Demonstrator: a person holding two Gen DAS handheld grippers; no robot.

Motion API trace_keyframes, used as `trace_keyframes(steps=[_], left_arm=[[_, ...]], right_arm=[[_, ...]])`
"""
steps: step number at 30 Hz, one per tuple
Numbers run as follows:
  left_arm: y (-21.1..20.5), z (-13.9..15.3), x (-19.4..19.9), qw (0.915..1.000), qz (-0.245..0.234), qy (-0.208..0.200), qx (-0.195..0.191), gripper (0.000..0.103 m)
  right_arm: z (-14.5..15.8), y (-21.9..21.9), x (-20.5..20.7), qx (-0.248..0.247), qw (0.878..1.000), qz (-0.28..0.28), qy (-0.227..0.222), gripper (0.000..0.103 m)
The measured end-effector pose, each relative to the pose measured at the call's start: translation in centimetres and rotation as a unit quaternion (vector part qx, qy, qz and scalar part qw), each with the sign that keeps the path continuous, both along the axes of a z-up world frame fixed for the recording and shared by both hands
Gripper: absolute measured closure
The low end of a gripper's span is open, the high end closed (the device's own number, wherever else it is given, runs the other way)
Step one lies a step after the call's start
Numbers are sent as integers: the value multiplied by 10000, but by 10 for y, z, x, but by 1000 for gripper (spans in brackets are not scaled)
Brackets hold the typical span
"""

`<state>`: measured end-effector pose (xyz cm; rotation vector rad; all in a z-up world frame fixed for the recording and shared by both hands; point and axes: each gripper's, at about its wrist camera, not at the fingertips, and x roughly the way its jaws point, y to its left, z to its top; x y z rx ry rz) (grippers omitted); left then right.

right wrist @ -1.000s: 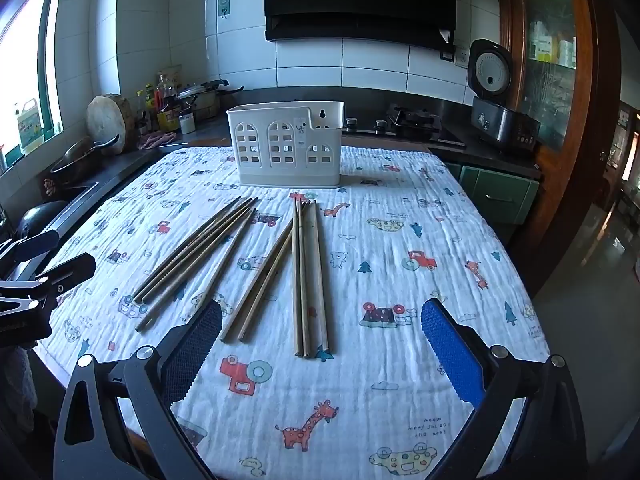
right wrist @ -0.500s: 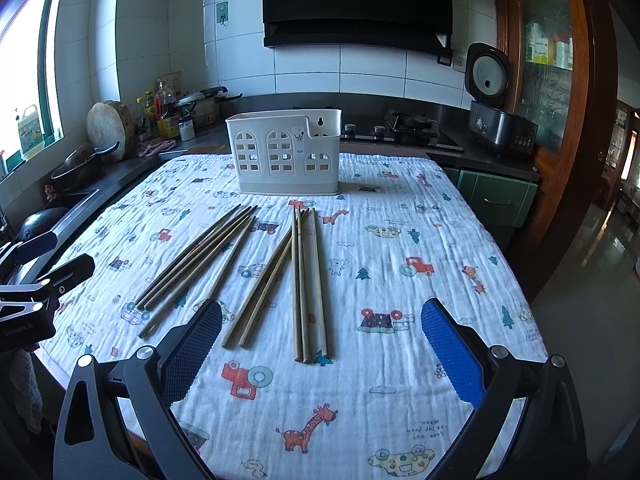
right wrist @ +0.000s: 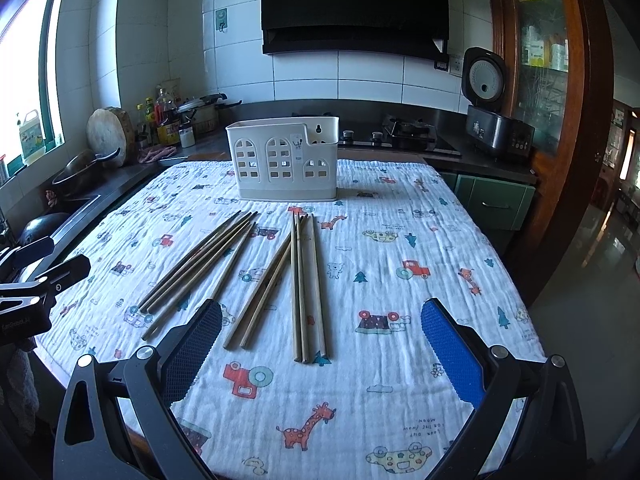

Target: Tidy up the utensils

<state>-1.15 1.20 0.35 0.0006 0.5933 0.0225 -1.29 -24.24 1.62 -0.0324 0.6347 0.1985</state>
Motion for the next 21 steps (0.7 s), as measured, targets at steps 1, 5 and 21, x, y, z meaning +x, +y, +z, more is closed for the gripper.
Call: trace_keyframes(steps=[1, 5, 21], left_arm=[[1, 0, -1, 10000, 12, -12, -5, 6], [2, 2, -3, 10000, 34, -14, -18, 5], [11, 1, -13, 9998, -29, 17, -205, 6]], right_arm=[[0, 0, -1, 1, 10000, -3, -10, 6], [2, -1, -4, 13, 10000, -10, -54, 6], [6, 0, -13, 59, 9999, -21, -123, 6]])
